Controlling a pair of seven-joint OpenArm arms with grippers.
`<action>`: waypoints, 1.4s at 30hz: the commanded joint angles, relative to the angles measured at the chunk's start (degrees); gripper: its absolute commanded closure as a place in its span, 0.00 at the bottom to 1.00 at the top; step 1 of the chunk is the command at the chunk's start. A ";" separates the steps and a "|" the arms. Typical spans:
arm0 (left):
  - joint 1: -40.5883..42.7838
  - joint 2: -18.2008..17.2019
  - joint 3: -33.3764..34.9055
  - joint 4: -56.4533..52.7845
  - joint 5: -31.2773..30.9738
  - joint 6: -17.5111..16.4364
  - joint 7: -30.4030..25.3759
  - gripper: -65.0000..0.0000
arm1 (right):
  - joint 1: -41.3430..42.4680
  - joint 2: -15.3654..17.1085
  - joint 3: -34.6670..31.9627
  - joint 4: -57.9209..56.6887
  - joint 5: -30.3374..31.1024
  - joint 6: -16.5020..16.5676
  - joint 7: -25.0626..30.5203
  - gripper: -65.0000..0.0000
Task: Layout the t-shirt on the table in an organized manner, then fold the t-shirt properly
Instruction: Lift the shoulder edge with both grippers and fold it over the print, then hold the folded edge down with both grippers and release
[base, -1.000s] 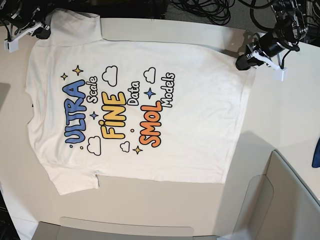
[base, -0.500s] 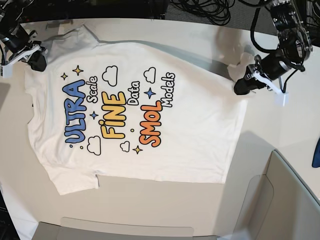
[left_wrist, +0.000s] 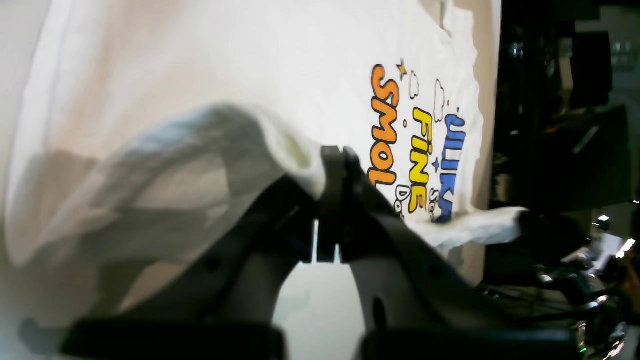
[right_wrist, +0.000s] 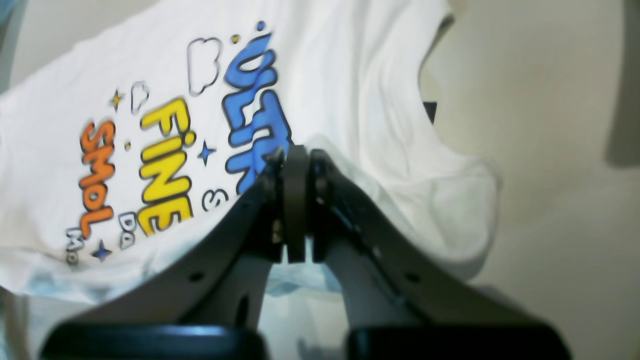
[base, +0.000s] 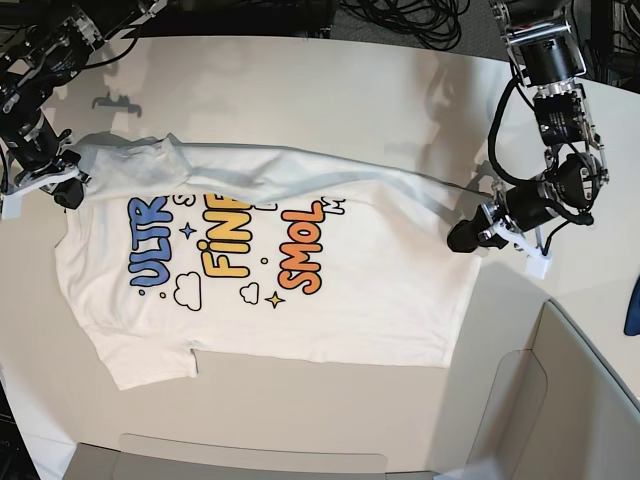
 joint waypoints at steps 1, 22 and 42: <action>-1.77 -0.92 0.65 -0.77 -1.38 -0.23 -1.75 1.00 | 1.75 0.25 0.07 -1.51 -0.39 -0.02 0.74 1.00; -1.86 -6.55 7.95 -9.21 -1.29 -0.15 -13.35 1.00 | 6.67 2.54 -9.34 -15.49 -7.51 -0.02 10.06 1.00; -1.86 -7.51 2.06 -4.29 -4.01 -0.15 -7.90 0.63 | 6.14 3.68 -8.90 -1.60 -7.34 -0.11 9.88 0.57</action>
